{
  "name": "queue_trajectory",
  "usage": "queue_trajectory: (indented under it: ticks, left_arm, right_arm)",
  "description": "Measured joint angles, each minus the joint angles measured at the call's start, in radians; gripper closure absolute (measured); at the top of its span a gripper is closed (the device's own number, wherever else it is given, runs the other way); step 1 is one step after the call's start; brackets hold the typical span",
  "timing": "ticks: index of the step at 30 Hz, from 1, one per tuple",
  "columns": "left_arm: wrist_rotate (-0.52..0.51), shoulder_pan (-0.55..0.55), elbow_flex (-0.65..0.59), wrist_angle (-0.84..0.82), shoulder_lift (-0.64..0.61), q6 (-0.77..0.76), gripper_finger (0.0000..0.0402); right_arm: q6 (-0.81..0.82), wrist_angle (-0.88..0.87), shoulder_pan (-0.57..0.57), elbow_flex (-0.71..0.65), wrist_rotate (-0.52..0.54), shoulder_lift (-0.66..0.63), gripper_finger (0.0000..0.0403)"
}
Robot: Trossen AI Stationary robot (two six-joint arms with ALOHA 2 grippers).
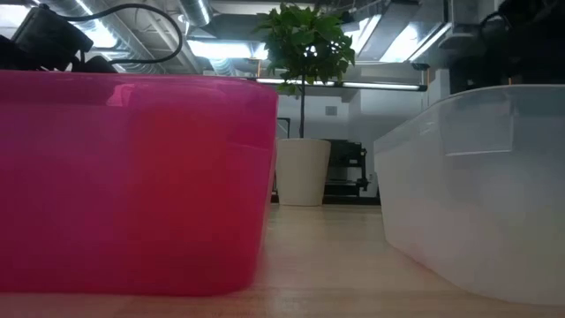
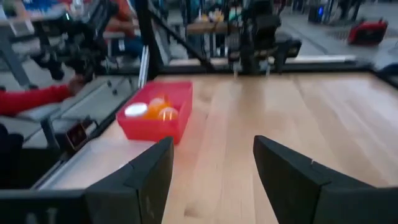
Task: Pick and place medicine bottles into bin by pill shape (circle, oval)
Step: Adjust the transparent bin
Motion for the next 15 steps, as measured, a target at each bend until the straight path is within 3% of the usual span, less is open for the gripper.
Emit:
queue_trajectory:
  ticks: [8, 15]
  left_arm:
    - [0.0, 0.0, 0.0, 0.0, 0.0, 0.0, 0.0174]
    - [0.0, 0.0, 0.0, 0.0, 0.0, 0.0, 0.0174]
  right_arm:
    - [-0.002, -0.02, 0.0, -0.082, 0.0, -0.213, 0.0178]
    - [0.001, -0.024, 0.0, -0.123, -0.001, -0.303, 0.0178]
